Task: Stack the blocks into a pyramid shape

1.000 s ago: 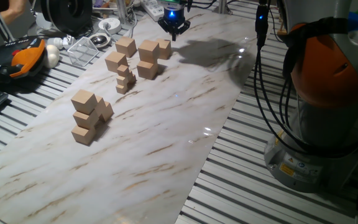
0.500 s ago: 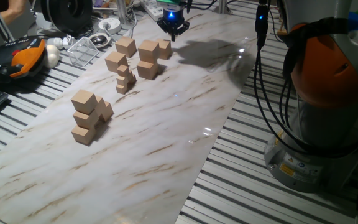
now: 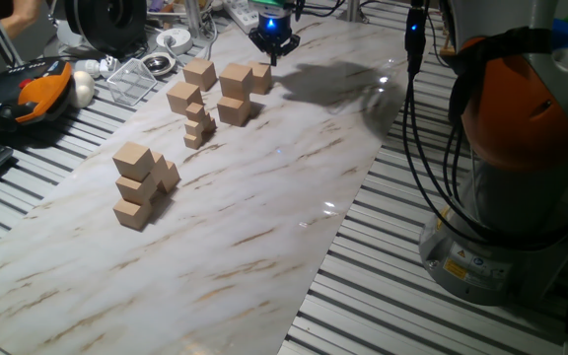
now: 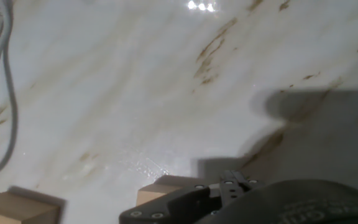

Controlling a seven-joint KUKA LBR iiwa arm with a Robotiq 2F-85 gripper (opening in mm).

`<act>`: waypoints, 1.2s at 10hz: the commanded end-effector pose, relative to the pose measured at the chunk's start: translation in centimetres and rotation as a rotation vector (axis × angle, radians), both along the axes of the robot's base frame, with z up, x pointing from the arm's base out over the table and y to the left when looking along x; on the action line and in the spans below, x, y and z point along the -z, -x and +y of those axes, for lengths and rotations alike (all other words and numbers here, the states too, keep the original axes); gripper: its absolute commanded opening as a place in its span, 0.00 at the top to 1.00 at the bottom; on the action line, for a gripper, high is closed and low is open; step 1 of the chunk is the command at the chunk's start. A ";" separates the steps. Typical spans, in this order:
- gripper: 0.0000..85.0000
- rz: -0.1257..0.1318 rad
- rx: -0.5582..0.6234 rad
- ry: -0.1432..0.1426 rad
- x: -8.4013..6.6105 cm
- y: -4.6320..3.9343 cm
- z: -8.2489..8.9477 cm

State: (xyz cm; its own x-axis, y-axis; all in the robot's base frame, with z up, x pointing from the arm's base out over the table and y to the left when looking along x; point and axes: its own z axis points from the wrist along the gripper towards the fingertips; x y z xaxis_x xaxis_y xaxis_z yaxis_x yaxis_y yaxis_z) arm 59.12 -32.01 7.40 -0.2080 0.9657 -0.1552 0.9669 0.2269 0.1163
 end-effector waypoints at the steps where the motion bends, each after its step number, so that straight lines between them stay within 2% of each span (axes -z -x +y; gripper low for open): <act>1: 1.00 0.000 0.003 -0.004 0.0 -0.01 0.0; 4: 1.00 0.004 0.008 -0.014 0.2 -0.01 0.0; 5: 1.00 0.007 -0.004 -0.009 0.1 0.07 0.0; 7: 1.00 0.011 -0.034 0.024 -0.5 0.39 0.0; 8: 1.00 0.002 -0.038 0.037 -0.7 0.44 0.0; 9: 1.00 -0.024 -0.047 0.068 -0.8 0.42 0.0; 12: 1.00 -0.071 -0.061 0.135 -1.4 0.06 0.3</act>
State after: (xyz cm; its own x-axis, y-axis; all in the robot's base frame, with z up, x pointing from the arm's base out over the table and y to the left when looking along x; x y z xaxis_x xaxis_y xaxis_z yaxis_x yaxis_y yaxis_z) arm 59.10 -31.72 8.86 -0.2501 0.9201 -0.3015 0.9408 0.3045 0.1488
